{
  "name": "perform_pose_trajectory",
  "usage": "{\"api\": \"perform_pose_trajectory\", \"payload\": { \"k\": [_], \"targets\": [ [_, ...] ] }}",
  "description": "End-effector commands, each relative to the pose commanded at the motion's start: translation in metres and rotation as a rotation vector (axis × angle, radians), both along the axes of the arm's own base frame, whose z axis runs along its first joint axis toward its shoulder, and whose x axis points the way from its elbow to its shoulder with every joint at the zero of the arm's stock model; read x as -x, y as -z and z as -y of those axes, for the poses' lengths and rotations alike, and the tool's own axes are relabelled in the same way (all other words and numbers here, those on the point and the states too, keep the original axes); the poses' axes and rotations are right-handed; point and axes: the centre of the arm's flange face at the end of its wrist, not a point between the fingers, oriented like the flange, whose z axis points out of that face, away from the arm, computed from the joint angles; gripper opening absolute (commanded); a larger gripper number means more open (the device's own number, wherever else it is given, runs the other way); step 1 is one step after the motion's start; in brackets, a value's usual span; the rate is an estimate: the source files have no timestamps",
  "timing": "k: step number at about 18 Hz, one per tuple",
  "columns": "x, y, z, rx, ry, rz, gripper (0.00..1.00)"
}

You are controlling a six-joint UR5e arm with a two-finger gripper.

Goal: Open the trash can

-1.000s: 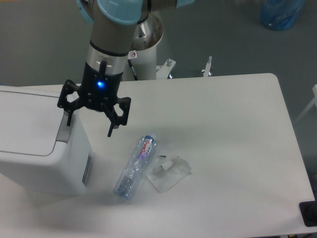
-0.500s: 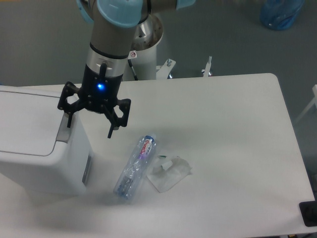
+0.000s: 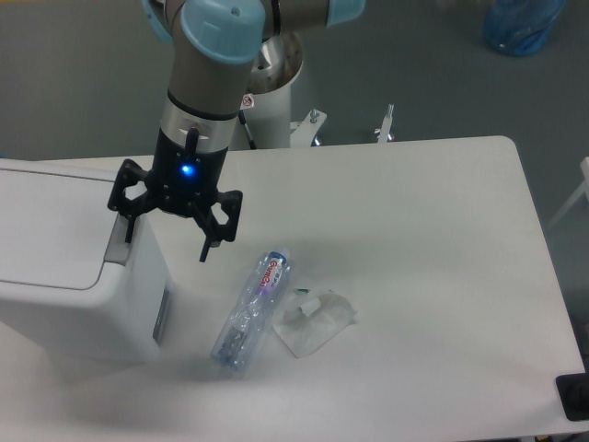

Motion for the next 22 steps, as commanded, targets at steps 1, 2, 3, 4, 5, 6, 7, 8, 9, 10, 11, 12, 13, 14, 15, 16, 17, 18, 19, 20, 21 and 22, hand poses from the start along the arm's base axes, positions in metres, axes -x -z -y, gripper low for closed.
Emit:
{"api": "perform_pose_trajectory", "payload": {
  "k": [1,2,3,4,5,6,7,8,9,10,11,12,13,14,15,16,17,18,19,20,21,22],
  "targets": [
    [0.0,0.001,0.0,0.001,0.0,0.001,1.0],
    [-0.002,0.0,-0.002,0.0,0.005,0.0,1.0],
    [-0.003,0.0,-0.002,0.001,0.006,0.001,1.0],
    [-0.003,0.0,-0.002,0.001,0.006,0.001,1.0],
    [-0.003,0.0,-0.002,0.0,0.006,0.0,1.0],
    [-0.003,0.0,-0.002,0.001,0.006,0.001,1.0],
    [-0.003,0.0,-0.002,0.001,0.006,0.001,1.0],
    [-0.003,0.0,-0.002,0.001,0.006,0.001,1.0],
    [-0.003,0.001,-0.002,0.002,0.006,0.002,1.0],
    [-0.003,0.001,-0.002,0.001,0.006,0.001,1.0],
    [-0.002,0.003,-0.003,0.004,0.006,0.003,1.0],
    [-0.002,0.003,-0.003,0.004,0.006,0.003,1.0],
    [-0.002,0.003,-0.003,0.004,0.006,0.003,1.0],
    [-0.002,0.002,-0.003,0.002,0.006,0.002,1.0],
    [-0.002,0.001,-0.003,0.001,0.006,0.001,1.0],
    [-0.001,-0.002,-0.004,-0.002,0.005,-0.001,1.0],
    [-0.001,-0.007,-0.005,-0.009,0.005,-0.007,1.0],
    [-0.001,-0.013,-0.005,-0.017,0.005,-0.014,1.0],
    [0.001,-0.019,-0.006,-0.027,0.003,-0.022,1.0],
    [0.003,-0.023,-0.008,-0.034,0.007,-0.03,1.0],
    [0.007,-0.029,-0.007,-0.047,0.009,-0.045,1.0],
    [0.013,-0.034,-0.006,-0.055,0.001,-0.053,1.0]
  ]
}}
